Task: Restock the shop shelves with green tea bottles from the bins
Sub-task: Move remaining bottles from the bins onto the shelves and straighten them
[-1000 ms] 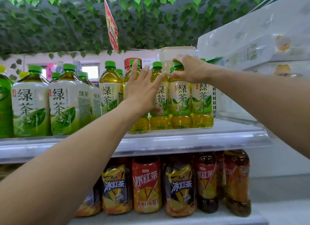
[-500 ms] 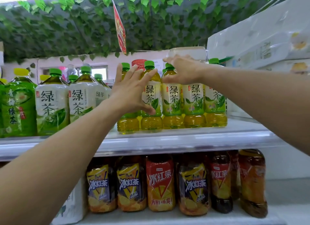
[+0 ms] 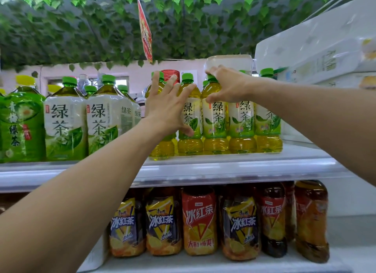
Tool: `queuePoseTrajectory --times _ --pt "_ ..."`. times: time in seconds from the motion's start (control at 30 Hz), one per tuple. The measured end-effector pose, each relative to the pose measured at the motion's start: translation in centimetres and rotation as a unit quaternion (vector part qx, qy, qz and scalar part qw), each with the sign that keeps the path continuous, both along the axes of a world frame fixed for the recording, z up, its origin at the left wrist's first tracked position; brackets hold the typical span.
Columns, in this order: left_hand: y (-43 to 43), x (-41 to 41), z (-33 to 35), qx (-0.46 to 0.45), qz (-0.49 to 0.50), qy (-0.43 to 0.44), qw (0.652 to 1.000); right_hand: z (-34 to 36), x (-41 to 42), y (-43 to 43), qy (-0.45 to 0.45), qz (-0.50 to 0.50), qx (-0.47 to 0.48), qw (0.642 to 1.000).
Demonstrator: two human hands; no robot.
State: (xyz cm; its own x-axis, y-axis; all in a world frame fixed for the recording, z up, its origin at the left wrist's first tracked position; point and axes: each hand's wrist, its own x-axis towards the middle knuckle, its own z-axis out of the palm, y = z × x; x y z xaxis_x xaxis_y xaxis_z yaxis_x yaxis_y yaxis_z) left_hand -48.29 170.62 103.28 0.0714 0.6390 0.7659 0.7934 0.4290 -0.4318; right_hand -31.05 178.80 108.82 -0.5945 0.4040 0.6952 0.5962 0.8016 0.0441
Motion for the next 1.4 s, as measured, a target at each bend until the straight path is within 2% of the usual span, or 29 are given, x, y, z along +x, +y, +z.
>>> queuePoseTrajectory --times 0.1,0.2,0.3,0.4,0.5,0.63,0.93,1.03,1.1,1.13,1.2,1.27,1.3,1.33,1.4 --pt "-0.4 0.5 0.0 -0.01 -0.012 -0.01 1.0 -0.1 -0.1 -0.2 -0.004 -0.01 0.003 1.0" --pt "-2.1 -0.3 -0.7 0.042 -0.115 -0.088 0.989 -0.3 -0.1 -0.1 -0.029 -0.039 0.006 0.999" --pt "-4.4 -2.2 -3.3 0.137 -0.239 -0.251 0.928 -0.9 -0.2 -0.3 -0.011 -0.026 0.027 0.999" --pt "-5.3 -3.4 -6.1 0.078 -0.25 -0.399 0.879 -1.0 -1.5 -1.0 0.035 0.022 0.06 0.997" --pt "-4.6 -4.0 -7.2 0.007 -0.258 -0.464 0.847 -0.6 -3.5 -1.8 0.021 0.031 0.057 0.998" --pt "-3.4 -4.0 -7.2 0.012 -0.264 -0.477 0.838 -0.8 -5.0 -1.8 -0.023 -0.011 0.062 0.998" --pt "-1.9 -3.6 -7.3 0.039 -0.232 -0.418 0.877 -1.0 -5.4 -2.1 -0.005 -0.001 0.039 0.999" --pt "-1.8 -3.9 -7.3 0.038 -0.249 -0.422 0.871 -1.0 -5.5 -2.5 -0.007 -0.012 0.041 0.999" --pt "-1.7 -4.1 -7.5 0.043 -0.268 -0.447 0.852 -1.3 -5.1 -2.7 -0.001 -0.019 0.052 0.998" --pt "-1.6 -4.3 -7.5 0.05 -0.276 -0.464 0.84 -1.7 -4.5 -2.7 0.033 -0.006 0.061 0.998" --pt "-1.5 -4.6 -7.7 0.057 -0.287 -0.497 0.817 -3.1 -2.7 -2.3 0.197 0.031 0.069 0.978" --pt "-1.4 -4.7 -7.8 0.04 -0.3 -0.528 0.794 -5.5 0.4 -1.4 0.373 0.006 0.038 0.927" --pt "-1.3 -4.7 -7.9 0.027 -0.301 -0.539 0.786 -6.8 2.1 -0.7 0.424 -0.032 -0.005 0.905" --pt "-1.3 -4.6 -7.9 0.015 -0.294 -0.543 0.786 -8.1 3.9 0.0 0.445 -0.07 -0.068 0.89" --pt "-1.3 -4.1 -8.0 -0.002 -0.269 -0.537 0.8 -10.3 6.5 1.1 0.424 -0.089 -0.217 0.875"
